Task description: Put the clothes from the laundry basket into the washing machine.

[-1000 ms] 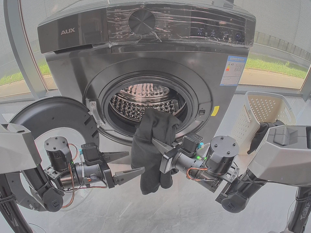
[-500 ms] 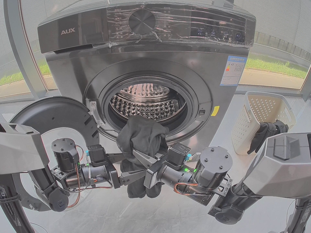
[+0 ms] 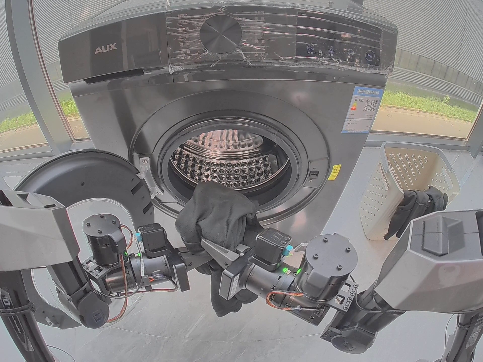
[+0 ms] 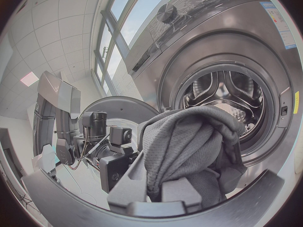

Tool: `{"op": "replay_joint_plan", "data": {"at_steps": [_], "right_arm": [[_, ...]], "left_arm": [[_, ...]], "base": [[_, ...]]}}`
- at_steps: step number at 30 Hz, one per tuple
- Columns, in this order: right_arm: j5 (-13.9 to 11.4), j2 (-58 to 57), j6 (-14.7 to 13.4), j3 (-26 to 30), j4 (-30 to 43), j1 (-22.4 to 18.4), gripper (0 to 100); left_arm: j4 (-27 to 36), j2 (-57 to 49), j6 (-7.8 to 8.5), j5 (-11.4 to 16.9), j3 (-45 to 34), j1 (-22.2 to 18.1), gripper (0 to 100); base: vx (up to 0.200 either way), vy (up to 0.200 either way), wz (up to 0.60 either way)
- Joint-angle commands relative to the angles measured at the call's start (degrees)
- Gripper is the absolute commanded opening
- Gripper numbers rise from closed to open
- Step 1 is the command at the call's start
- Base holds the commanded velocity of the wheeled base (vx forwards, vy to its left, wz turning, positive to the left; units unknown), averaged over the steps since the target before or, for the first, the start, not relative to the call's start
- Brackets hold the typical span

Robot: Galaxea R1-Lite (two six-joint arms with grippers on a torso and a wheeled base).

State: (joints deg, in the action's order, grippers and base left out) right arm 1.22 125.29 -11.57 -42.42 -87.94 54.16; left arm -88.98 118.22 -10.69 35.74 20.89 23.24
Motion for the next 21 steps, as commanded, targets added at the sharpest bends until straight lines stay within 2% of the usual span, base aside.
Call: {"op": "replay_joint_plan", "data": {"at_steps": [1, 3, 4, 7, 10, 14, 18, 21], "right_arm": [[0.1, 0.13, -0.03, -0.03, -0.12, -0.37, 0], [0.28, 0.13, -0.03, -0.03, -0.12, -0.73, 0], [0.45, 0.13, 0.06, -0.03, -0.12, -0.81, 0], [0.63, 0.13, -0.03, -0.2, 0.05, -0.81, 0], [0.63, 0.04, -0.03, -0.29, 0.14, -1.08, 0], [0.63, 0.13, 0.06, -0.38, 0.14, -1.6, 0], [0.63, 0.21, 0.06, -0.38, 0.23, -1.08, 0], [0.63, 0.21, 0.06, -0.38, 0.23, -0.55, 0]], "left_arm": [[-0.41, -0.01, 0.06, -0.06, 0.02, -0.03, 0], [-0.41, -0.01, 0.32, -0.06, -0.42, -0.03, 0], [-0.41, -0.01, 0.67, -0.06, -0.5, 0.06, 100], [-0.41, -0.19, 1.46, -0.06, -0.59, 0.06, 100], [-0.41, -0.45, 1.11, -0.06, -0.68, 0.06, 100], [-0.41, -0.36, 1.55, -0.15, -0.77, -0.21, 100], [-0.41, 0.25, 2.17, -2.26, -0.33, 0.14, 100], [-0.41, 1.39, 3.13, -2.78, 0.2, 0.76, 100]], "base": [[0.0, 0.0, 0.0], [0.0, 0.0, 0.0], [0.0, 0.0, 0.0], [0.0, 0.0, 0.0], [0.0, 0.0, 0.0], [0.0, 0.0, 0.0], [0.0, 0.0, 0.0], [0.0, 0.0, 0.0]]}}
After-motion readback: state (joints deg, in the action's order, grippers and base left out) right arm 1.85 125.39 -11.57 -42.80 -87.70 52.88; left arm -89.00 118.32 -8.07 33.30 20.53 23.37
